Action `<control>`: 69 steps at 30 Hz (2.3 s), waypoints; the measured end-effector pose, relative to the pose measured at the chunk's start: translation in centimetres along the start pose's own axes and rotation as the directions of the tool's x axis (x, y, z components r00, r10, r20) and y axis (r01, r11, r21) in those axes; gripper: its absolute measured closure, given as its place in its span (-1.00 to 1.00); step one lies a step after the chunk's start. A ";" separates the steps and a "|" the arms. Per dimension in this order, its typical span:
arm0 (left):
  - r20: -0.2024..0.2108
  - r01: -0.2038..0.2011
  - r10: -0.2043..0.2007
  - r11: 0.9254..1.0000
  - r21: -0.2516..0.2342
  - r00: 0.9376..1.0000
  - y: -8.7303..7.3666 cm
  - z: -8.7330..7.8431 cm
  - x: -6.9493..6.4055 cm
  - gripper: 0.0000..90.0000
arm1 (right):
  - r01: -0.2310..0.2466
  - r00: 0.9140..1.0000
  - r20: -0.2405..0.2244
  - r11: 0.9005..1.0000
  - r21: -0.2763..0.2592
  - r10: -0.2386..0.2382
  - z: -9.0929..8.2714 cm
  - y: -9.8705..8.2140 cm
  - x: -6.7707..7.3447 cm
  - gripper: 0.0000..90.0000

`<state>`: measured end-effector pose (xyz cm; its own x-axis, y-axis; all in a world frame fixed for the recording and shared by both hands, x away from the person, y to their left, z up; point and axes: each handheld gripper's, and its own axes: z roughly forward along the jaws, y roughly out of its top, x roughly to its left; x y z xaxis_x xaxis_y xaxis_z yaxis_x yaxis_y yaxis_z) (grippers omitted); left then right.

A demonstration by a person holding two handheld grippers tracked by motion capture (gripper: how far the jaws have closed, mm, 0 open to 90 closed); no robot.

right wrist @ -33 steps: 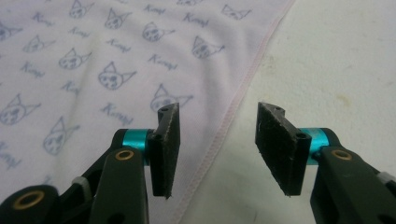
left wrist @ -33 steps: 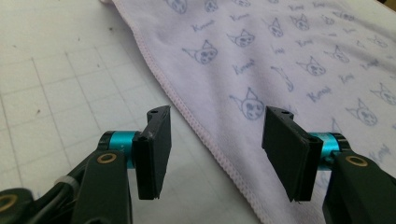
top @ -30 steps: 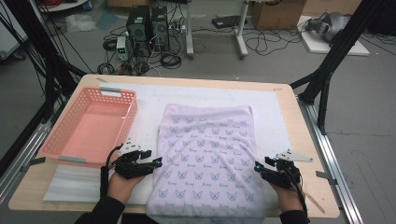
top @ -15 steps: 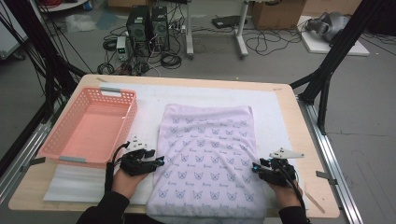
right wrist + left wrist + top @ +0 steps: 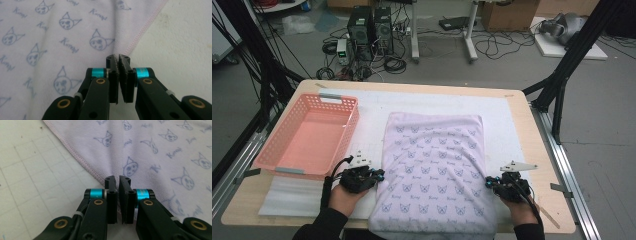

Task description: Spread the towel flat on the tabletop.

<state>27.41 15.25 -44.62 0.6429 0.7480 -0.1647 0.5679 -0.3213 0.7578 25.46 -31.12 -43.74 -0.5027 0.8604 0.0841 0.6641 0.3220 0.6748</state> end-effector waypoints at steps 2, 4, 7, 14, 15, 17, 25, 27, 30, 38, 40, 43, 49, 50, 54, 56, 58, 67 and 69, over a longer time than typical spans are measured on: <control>0.013 0.006 -0.006 1.000 0.004 1.000 -0.2 -0.4 0.2 0.89 | -0.003 1.000 -0.010 1.000 0.009 0.003 -0.5 -0.3 -0.1 0.93; 0.021 0.013 -0.013 1.000 0.008 1.000 -0.4 -0.9 0.3 0.89 | -0.006 1.000 -0.014 1.000 0.013 0.006 -1.0 -0.6 -0.2 0.93; 0.035 0.023 -0.024 1.000 0.016 0.999 -0.8 -1.3 0.2 0.88 | -0.006 0.999 -0.033 1.000 0.020 0.007 -1.5 -1.1 -0.4 0.93; 0.074 0.010 -0.013 0.999 0.040 0.997 -1.6 -2.5 -0.4 0.89 | 0.003 0.998 -0.058 0.998 0.064 0.001 -2.7 -2.1 -0.1 0.93; 0.082 -0.002 -0.003 0.999 0.051 0.997 -1.7 -2.7 -0.5 0.88 | 0.001 0.998 -0.065 0.997 0.072 0.004 -2.9 -2.3 0.0 0.93; 0.089 -0.006 0.002 0.999 0.052 0.996 -1.7 -2.8 -0.7 0.88 | 0.014 0.997 -0.074 0.997 0.082 -0.008 -3.3 -2.6 0.2 0.93; 0.069 0.031 -0.026 0.998 -0.063 0.997 -0.1 -2.0 -0.1 0.04 | 0.001 1.000 -0.028 1.000 0.007 -0.001 -3.4 -1.9 -0.1 0.32; 0.069 0.041 -0.034 0.994 -0.103 0.997 0.7 -1.8 0.2 0.00 | -0.002 1.000 -0.012 1.000 -0.020 0.002 -3.1 -1.6 -0.3 0.23; 0.065 0.046 -0.037 0.988 -0.147 0.997 2.2 -1.2 1.0 -0.05 | 0.000 1.000 0.014 0.998 -0.066 0.001 -2.6 -0.6 -0.9 0.12; 0.010 0.064 -0.064 0.984 -0.166 0.998 5.1 2.1 2.5 -0.06 | -0.011 0.999 0.044 0.990 -0.141 0.017 -0.5 2.5 -2.5 -0.01; -0.002 0.087 -0.089 0.980 -0.177 0.996 5.7 2.6 3.1 -0.06 | -0.005 0.999 0.036 0.990 -0.139 0.010 0.2 3.1 -2.9 -0.02; 0.003 0.134 -0.137 0.970 -0.202 0.991 6.8 3.2 4.3 -0.06 | -0.008 0.999 0.036 0.989 -0.148 0.013 1.2 4.1 -3.7 -0.03; 0.043 0.200 -0.196 0.935 -0.294 0.980 7.7 4.4 6.5 -0.08 | -0.006 0.999 0.033 0.989 -0.146 0.011 2.7 5.9 -5.3 -0.09; 0.031 0.202 -0.202 0.935 -0.291 0.979 7.5 4.6 6.8 -0.07 | -0.004 1.000 0.030 0.988 -0.152 0.009 2.7 6.1 -5.4 -0.11; -0.018 0.182 -0.194 0.946 -0.267 0.981 7.4 5.1 7.0 -0.07 | -0.007 0.999 0.030 0.985 -0.170 0.012 2.3 6.4 -5.7 -0.16; -0.039 0.166 -0.181 0.954 -0.250 0.983 7.7 5.3 7.1 -0.07 | 0.000 1.000 0.018 0.986 -0.167 0.003 2.1 6.6 -5.7 -0.16; -0.067 0.143 -0.161 0.964 -0.223 0.985 8.4 5.7 7.3 -0.07 | 0.006 1.000 0.017 0.986 -0.165 -0.003 2.0 6.7 -5.9 -0.16; -0.157 0.138 -0.162 0.979 -0.149 0.974 10.2 8.7 9.4 -0.07 | -0.017 0.999 0.024 0.986 -0.164 0.021 2.7 6.8 -6.4 -0.15; -0.178 0.128 -0.151 0.982 -0.137 0.972 10.4 9.4 9.6 -0.05 | -0.022 0.999 0.031 0.987 -0.159 0.027 3.0 7.0 -6.6 -0.15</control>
<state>44.33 13.63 -44.32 0.4475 0.8795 -0.1620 0.5697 -0.1407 0.8097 35.08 -33.34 -41.78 -0.4668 0.8808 0.0795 0.5788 0.2363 0.7805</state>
